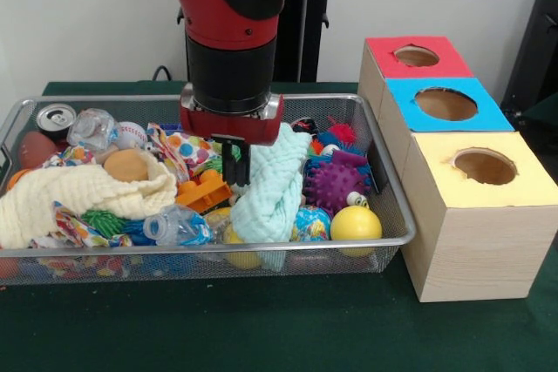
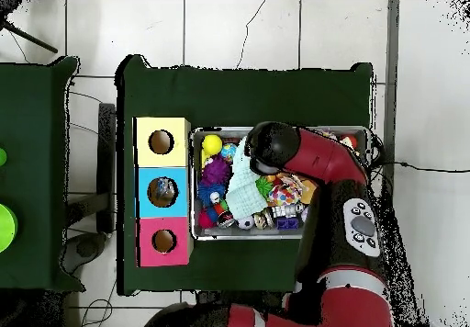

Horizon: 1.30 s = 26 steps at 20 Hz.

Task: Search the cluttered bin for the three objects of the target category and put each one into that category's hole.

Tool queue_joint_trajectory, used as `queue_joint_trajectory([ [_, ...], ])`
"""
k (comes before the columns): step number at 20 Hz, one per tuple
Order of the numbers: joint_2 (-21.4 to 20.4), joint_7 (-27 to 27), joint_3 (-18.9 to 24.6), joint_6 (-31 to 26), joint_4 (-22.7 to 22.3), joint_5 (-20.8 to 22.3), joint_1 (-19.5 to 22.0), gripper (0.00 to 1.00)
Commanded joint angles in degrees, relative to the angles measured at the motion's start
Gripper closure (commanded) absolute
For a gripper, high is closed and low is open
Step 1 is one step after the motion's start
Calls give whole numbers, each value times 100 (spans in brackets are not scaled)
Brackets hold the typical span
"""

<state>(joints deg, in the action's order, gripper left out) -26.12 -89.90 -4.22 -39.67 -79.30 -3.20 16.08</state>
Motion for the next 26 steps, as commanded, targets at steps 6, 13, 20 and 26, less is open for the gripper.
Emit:
queue_joint_trajectory([
  [6, -312, 557, 722, -159, -19, 720, -32, 100],
  [13, -682, 729, 947, -257, -79, 1057, -84, 100],
  [20, -627, 976, 1265, -278, 110, 1351, 14, 100],
  [26, -542, 1693, 2048, -55, -8, 1555, 475, 100],
])
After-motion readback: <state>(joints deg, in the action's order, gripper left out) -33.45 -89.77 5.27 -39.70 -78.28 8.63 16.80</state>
